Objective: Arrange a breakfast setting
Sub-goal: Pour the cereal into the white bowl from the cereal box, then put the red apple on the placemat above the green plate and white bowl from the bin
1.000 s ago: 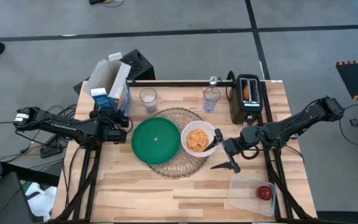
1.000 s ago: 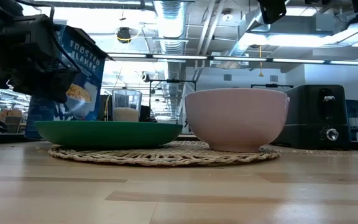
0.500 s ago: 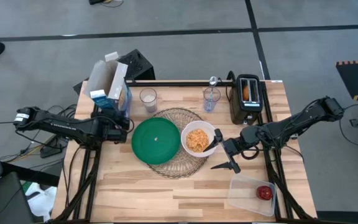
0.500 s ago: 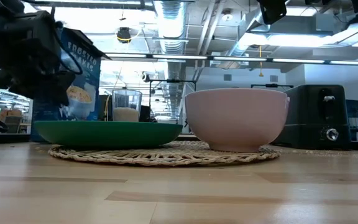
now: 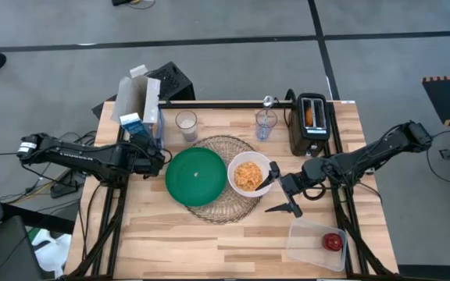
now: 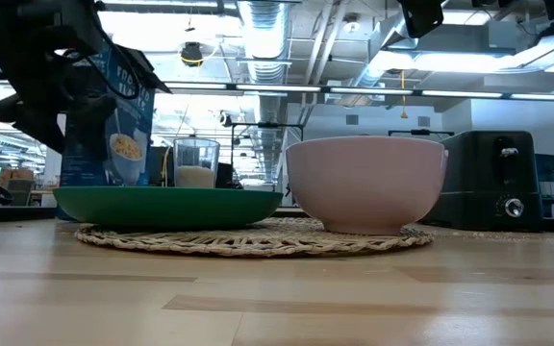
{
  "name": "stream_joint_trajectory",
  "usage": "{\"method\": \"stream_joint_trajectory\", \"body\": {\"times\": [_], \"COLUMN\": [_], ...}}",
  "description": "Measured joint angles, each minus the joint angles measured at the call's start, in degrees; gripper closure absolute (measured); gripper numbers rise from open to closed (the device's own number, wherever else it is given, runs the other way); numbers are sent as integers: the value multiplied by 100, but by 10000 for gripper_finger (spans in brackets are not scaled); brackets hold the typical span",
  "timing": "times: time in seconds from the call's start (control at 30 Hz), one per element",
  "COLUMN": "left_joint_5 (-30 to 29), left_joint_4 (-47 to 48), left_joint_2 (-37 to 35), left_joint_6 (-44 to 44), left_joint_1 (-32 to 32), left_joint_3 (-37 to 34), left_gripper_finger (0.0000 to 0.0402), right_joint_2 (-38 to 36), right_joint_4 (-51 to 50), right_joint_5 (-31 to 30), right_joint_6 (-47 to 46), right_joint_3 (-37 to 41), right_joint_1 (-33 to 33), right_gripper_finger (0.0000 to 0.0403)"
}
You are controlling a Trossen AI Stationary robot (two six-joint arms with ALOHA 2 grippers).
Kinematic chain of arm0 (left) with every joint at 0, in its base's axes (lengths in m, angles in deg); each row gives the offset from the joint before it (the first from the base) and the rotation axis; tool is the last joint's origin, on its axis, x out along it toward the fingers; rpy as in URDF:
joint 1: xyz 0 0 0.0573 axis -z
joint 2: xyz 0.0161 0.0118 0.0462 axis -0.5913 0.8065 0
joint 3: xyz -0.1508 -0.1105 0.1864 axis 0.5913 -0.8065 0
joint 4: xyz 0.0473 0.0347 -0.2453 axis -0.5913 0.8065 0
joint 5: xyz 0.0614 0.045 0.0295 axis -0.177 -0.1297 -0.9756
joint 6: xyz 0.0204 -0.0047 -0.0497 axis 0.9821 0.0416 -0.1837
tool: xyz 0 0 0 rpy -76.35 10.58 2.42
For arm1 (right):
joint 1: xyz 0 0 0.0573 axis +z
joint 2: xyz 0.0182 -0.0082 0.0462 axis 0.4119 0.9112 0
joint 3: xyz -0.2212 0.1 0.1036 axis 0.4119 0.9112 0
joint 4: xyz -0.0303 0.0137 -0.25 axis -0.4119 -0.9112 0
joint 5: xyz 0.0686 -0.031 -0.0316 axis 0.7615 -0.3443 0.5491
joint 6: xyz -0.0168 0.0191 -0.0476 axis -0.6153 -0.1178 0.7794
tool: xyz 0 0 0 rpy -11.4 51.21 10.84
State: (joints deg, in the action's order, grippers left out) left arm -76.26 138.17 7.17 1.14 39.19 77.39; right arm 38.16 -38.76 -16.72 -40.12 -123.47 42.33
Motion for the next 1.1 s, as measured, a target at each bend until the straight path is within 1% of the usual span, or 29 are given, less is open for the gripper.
{"method": "stream_joint_trajectory", "body": {"times": [0.33, 0.5, 0.67, 0.77, 0.83, 0.97, 1.1], "left_joint_5": [890, 1429, 2046, 2190, 2186, 2188, 2117], "left_joint_4": [-281, -165, -156, -278, -573, -1623, -2612], "left_joint_2": [-1, -1, -1, -1, -1, 3, 67], "left_joint_6": [651, 738, 785, 755, 816, 1240, 1766], "left_joint_1": [0, 45, 379, 747, 1035, 1645, 2157], "left_joint_3": [54, 313, 646, 834, 915, 927, 922], "left_gripper_finger": [32, 32, 32, 32, 32, 32, 32], "right_joint_2": [0, 0, 0, 2, 1, 2, 2], "right_joint_4": [-72, -208, -261, -270, -259, -258, -139], "right_joint_5": [0, 0, 2, 2, 2, 2, 4], "right_joint_6": [-10, -21, -19, -22, -164, -505, -606], "right_joint_3": [0, 0, 0, 0, 0, 0, 0], "right_joint_1": [-1, -1, -2, -2, -2, -2, -15], "right_gripper_finger": [33, 33, 33, 33, 33, 33, 33]}}
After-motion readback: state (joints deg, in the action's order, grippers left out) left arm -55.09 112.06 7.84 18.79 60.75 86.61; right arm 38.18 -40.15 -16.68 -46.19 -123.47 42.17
